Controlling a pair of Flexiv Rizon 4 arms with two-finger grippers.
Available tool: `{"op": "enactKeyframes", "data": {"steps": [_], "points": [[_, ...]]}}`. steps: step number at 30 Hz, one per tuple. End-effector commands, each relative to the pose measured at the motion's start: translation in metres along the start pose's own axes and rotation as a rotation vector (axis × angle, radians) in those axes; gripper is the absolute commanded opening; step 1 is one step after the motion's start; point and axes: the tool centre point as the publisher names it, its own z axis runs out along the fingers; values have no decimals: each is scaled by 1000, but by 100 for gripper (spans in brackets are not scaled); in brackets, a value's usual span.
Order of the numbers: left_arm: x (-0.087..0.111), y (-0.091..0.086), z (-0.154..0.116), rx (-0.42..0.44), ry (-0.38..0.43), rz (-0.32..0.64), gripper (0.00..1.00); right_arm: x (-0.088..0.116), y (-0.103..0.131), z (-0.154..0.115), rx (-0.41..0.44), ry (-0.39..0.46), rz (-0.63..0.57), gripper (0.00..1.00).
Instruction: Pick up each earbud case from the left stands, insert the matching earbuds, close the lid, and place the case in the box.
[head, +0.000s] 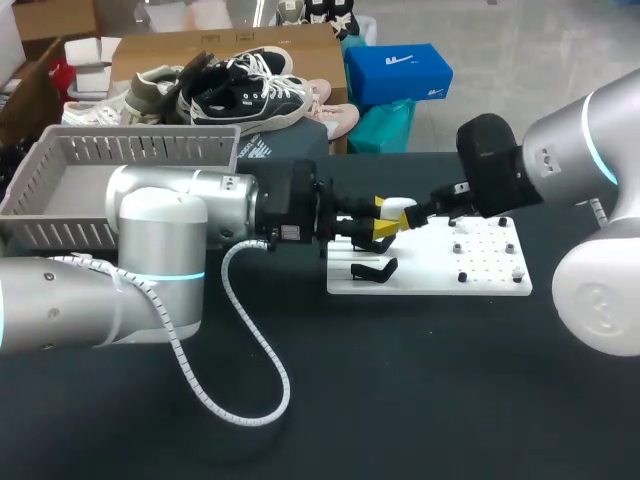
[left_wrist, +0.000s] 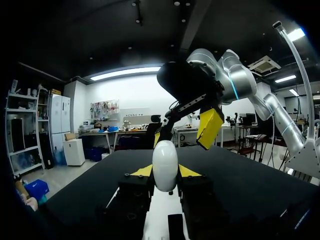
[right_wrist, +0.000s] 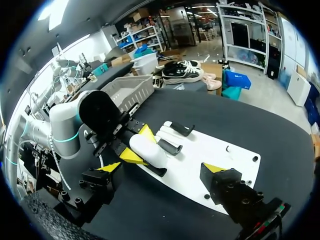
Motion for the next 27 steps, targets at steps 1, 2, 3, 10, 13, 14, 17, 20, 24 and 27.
{"op": "enactKeyframes", "data": {"steps": [1,2,3,10,13,14,17,20,24,27], "points": [[1,0,0,-1,-2,1,0,-3,-3,4,8,10,3,100],[1,0,0,-1,-2,1,0,-3,-4,5,11,15,4,100],[1,0,0,-1,-2,1,0,-3,-4,6,14,19,2,100],[1,0,0,-1,-2,1,0,-5,-6,8,22,20,6,100],[1,0,0,-1,-2,1,0,-5,-7,9,23,23,6,100],[1,0,0,-1,-2,1,0,-5,-7,9,23,24,6,100],[1,0,0,-1,-2,1,0,-3,-7,11,24,28,7,100],[1,0,0,-1,-2,1,0,-2,-9,12,26,33,9,100],[1,0,0,-1,-2,1,0,-2,-11,13,31,37,10,100],[1,0,0,-1,-2,1,0,-2,-12,13,33,38,11,100]]}}
